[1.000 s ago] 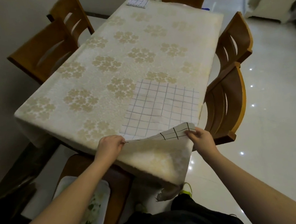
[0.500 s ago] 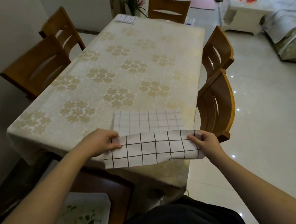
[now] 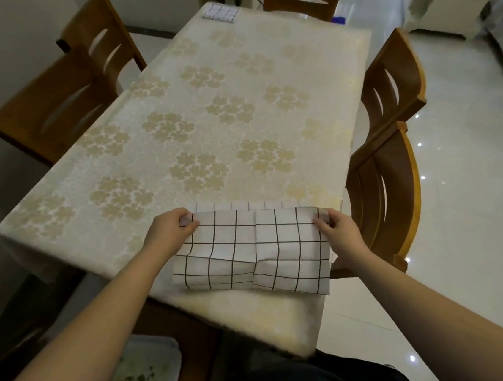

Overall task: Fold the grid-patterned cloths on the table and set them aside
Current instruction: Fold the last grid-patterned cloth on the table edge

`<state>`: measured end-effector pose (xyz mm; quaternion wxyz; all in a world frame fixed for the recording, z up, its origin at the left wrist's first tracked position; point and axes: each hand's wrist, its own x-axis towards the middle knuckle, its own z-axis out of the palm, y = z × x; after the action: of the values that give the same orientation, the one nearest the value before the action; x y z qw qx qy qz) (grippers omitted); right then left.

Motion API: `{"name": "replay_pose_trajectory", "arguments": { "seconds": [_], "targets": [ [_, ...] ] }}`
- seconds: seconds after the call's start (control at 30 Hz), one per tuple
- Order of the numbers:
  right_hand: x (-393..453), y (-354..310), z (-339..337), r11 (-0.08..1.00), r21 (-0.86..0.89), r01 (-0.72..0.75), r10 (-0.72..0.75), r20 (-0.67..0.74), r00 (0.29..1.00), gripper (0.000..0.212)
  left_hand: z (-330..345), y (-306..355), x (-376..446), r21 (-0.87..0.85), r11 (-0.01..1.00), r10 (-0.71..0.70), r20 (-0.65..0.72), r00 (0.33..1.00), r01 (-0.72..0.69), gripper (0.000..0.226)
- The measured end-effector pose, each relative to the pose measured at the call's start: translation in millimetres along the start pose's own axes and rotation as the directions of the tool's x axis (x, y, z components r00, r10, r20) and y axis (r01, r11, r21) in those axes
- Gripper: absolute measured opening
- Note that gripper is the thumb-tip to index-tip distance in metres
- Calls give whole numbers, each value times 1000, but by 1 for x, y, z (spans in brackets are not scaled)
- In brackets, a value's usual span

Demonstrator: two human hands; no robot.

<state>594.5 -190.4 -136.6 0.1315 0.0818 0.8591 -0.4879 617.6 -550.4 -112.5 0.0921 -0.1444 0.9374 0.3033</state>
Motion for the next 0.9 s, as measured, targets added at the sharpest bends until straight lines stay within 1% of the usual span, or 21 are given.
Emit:
{"name": "replay_pose_trajectory", "arguments": {
  "seconds": [0.13,0.23,0.3,0.5,0.63,0.7,0.77,0.8,0.83,0.87,0.9],
  "targets": [
    [48,3,13,996,-67,-59,61,27,998,30,23,-7,28,-40,990,-137,-41,990,136,20],
    [76,7,22,984,-147,-100,110,58,992,34,44,-11,44,-40,977,-213,-58,975,211,25],
    [90,10,26,973,-205,-110,123,55,991,32,55,-10,51,-48,966,-258,-67,964,255,30],
    [110,21,30,954,-261,-145,155,20,988,33,73,-1,60,-102,960,-279,-219,935,262,31],
    [115,25,34,944,-314,-98,110,22,994,35,79,-3,63,-101,968,-251,-291,923,232,27],
    [115,26,35,938,-340,-69,86,33,996,35,80,-7,62,-55,972,-233,-328,916,228,24],
    [115,26,37,932,-361,-34,58,55,997,32,82,-12,56,-13,972,-224,-350,909,235,34],
    [115,26,39,934,-355,-21,45,60,997,31,85,-14,50,11,977,-195,-352,915,212,40],
    [115,26,40,944,-330,-21,41,54,998,28,88,-15,42,52,986,-130,-348,929,158,45],
    [113,24,42,959,-282,-30,43,39,998,30,92,-16,32,111,991,-39,-326,945,79,48],
    [110,22,43,975,-217,-48,50,7,999,37,98,-17,21,176,984,62,-278,959,-13,50]
  ]
}}
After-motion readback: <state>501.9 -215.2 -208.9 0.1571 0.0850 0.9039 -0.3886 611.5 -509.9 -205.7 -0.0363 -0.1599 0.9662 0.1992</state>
